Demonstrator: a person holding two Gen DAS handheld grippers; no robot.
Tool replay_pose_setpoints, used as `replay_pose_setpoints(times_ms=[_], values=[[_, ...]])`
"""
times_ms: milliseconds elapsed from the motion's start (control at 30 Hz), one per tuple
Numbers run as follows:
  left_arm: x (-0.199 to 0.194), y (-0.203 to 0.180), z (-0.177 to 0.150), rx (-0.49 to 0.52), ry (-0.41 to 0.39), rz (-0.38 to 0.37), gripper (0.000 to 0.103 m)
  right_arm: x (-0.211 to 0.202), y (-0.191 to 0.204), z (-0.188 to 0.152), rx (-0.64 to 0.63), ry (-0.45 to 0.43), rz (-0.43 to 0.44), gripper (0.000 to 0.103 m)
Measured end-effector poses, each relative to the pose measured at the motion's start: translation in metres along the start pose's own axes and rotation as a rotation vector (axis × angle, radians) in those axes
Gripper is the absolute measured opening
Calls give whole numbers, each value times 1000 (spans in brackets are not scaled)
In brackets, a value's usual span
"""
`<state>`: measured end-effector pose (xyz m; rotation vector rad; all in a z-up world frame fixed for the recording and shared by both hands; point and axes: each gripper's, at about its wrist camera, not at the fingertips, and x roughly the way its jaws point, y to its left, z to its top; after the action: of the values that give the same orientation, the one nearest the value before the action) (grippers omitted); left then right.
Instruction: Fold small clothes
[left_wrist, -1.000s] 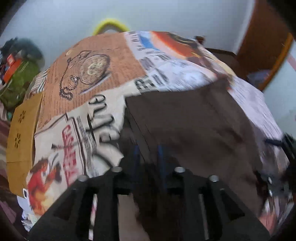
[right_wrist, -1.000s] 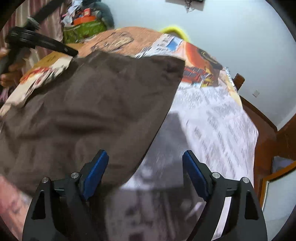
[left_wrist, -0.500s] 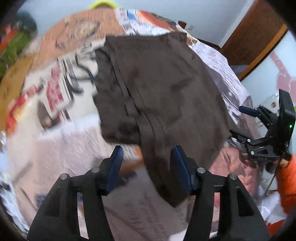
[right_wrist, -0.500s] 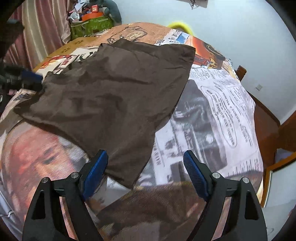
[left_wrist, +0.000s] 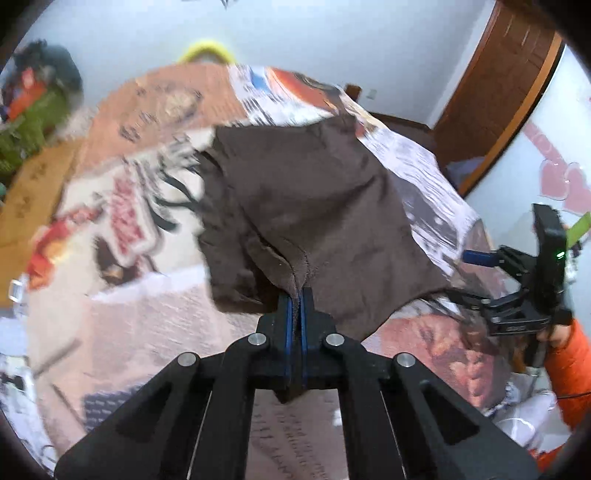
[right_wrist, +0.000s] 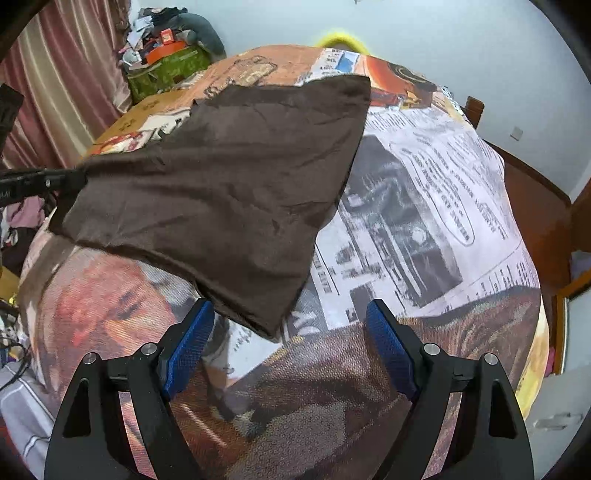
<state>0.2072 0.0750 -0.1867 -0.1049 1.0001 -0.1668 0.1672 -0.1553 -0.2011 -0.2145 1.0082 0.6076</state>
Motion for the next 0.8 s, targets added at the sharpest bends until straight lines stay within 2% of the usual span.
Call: replay_pose_setpoints(times_ms=[67, 133, 233, 300, 467, 567, 667, 733, 800], values=[[0, 7, -1, 5, -6, 48, 3, -4, 0, 6, 11, -14, 29, 82], [8, 15, -4, -3, 23, 73, 3, -7, -2, 15, 45, -40, 74, 82], [31, 28, -15, -53, 119, 49, 4, -2, -3, 31, 109, -75, 134, 82], [44, 30, -23, -64, 159, 54, 9, 9, 0, 40, 139, -73, 175, 82], [35, 33, -25, -48, 132, 88, 30, 42, 9, 44, 190, -5, 277, 82], [27, 36, -18, -29, 118, 117, 33, 53, 14, 37, 183, 41, 293, 82], [20, 43, 2, -38, 77, 116, 43, 46, 16, 33, 162, 43, 295, 81], [21, 49, 21, -49, 52, 106, 44, 40, 13, 34, 161, 42, 290, 81], [28, 53, 44, -54, 38, 105, 44, 31, 6, 38, 171, 5, 269, 81]])
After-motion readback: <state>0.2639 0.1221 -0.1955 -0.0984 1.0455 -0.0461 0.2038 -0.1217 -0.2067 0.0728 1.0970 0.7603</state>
